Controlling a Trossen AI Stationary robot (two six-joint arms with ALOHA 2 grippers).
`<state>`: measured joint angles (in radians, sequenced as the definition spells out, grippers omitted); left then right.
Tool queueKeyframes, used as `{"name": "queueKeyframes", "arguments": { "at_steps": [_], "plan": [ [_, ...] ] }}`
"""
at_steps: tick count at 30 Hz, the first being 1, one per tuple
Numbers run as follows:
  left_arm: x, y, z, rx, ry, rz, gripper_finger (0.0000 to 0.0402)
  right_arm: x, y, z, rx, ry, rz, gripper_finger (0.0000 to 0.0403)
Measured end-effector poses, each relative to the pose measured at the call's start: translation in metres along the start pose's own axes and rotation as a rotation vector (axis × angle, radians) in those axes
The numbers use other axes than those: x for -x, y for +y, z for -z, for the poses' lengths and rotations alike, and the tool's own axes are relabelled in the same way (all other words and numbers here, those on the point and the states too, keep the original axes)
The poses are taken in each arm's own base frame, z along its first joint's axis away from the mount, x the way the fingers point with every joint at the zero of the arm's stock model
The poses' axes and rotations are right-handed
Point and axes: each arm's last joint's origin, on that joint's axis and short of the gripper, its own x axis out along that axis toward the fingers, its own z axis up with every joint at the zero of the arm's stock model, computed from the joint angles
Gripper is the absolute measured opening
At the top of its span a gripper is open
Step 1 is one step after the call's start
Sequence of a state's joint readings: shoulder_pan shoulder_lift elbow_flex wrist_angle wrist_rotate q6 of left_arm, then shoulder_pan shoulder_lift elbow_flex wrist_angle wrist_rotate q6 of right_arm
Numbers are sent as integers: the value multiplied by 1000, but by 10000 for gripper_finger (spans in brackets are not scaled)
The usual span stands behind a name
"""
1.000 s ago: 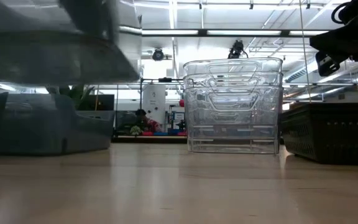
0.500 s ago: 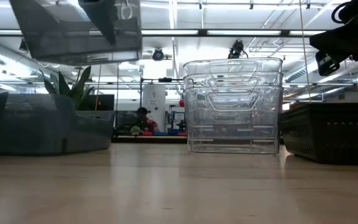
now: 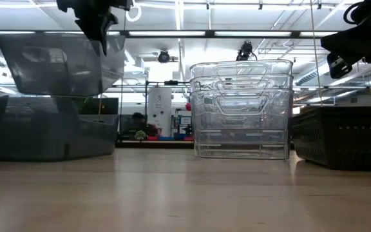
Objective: Stack baskets by color
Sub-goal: Stack the bottom right gray bin on the top gray bin
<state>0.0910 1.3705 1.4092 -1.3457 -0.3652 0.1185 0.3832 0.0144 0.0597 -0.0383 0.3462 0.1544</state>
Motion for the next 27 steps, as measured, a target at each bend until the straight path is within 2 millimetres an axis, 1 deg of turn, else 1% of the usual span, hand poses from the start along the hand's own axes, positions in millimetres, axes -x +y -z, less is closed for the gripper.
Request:
{"name": "queueKeyframes", "arguments": {
  "at_steps": [4,10,19,27],
  "plan": [
    [-1,4,2,-83,19,-2,6,0,0,0,0,0,0,16],
    [-8,5,1,-88,35,35,6,0,0,0,0,0,0,16],
    [-30,-5,8,-104,86,125,6,0,0,0,0,0,0,16],
    [-44,-11,7,-110,55,165,6,0,0,0,0,0,0,16]
  ]
}}
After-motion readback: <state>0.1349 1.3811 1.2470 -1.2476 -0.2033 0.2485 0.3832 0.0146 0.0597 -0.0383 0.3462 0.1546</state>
